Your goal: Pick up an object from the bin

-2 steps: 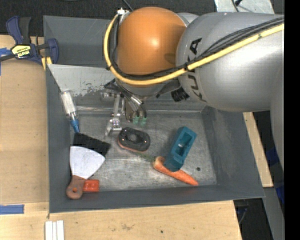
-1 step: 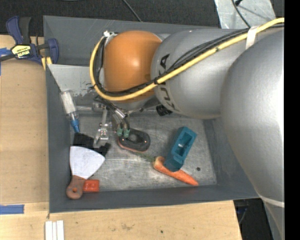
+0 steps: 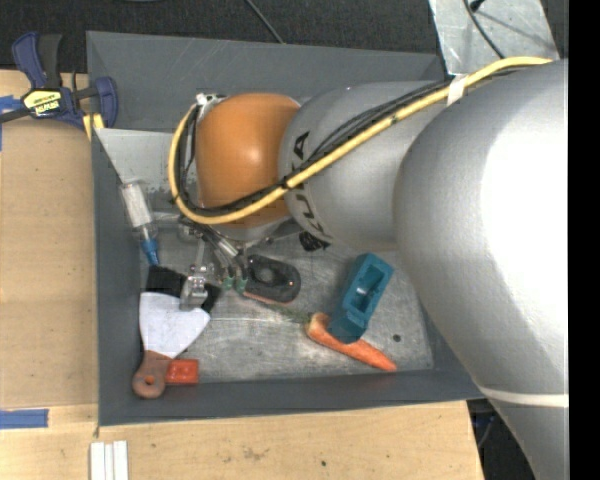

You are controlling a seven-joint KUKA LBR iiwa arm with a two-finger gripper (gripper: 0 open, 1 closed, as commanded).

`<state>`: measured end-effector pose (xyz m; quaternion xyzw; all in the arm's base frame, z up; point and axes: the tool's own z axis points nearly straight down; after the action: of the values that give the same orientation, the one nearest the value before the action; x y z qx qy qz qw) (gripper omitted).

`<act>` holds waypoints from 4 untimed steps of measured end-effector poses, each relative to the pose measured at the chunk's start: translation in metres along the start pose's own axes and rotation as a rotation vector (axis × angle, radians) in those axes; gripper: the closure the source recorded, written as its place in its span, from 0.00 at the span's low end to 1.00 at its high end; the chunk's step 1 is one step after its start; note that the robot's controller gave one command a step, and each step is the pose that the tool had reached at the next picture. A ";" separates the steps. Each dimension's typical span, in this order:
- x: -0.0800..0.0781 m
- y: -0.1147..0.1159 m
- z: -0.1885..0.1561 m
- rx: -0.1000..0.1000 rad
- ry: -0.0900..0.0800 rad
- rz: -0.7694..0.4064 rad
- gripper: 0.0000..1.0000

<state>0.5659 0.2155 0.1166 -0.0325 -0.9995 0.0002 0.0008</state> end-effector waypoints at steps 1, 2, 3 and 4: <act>0.003 0.001 -0.002 0.000 0.000 0.175 0.00; -0.010 0.003 0.022 -0.007 -0.022 0.125 0.00; -0.002 0.003 0.031 -0.002 -0.003 0.125 1.00; -0.002 0.003 0.031 -0.002 -0.004 0.125 1.00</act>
Offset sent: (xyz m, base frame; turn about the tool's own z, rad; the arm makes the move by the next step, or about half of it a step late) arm 0.0049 0.0038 -0.0466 0.1056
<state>0.5679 0.2181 0.0856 -0.0949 -0.9955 -0.0006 -0.0010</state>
